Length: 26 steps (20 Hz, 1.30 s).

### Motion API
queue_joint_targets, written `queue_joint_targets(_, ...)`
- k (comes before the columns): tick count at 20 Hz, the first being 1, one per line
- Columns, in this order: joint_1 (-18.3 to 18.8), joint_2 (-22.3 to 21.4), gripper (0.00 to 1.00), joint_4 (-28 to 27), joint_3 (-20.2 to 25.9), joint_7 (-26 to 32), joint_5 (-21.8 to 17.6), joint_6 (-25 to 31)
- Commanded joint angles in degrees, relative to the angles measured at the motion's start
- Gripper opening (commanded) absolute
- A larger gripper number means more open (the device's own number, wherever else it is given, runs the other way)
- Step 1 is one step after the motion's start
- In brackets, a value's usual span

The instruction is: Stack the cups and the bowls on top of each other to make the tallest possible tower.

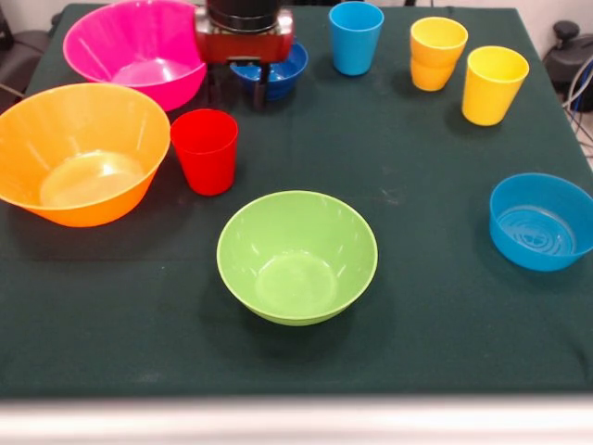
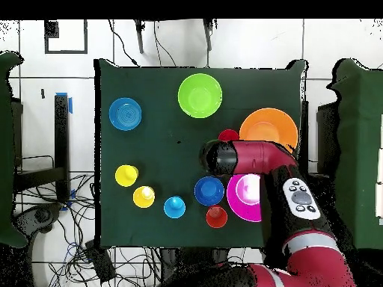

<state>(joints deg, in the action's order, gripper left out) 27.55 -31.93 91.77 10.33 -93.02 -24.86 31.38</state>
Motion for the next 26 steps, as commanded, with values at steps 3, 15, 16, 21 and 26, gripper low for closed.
queue_joint_targets(3,1.22,3.73,1.00,-3.72,1.81,0.75,-3.17,-1.19)
queue_joint_targets(15,1.91,5.03,0.00,-3.37,3.21,-1.06,-1.78,-3.18)
queue_joint_targets(16,1.92,5.00,0.00,-3.57,3.26,-0.96,-1.76,-3.10)
queue_joint_targets(21,1.98,4.49,0.00,-3.94,3.28,-0.53,-1.79,-2.65)
queue_joint_targets(26,2.03,4.18,0.00,-3.56,3.28,-0.49,-1.69,-2.35)
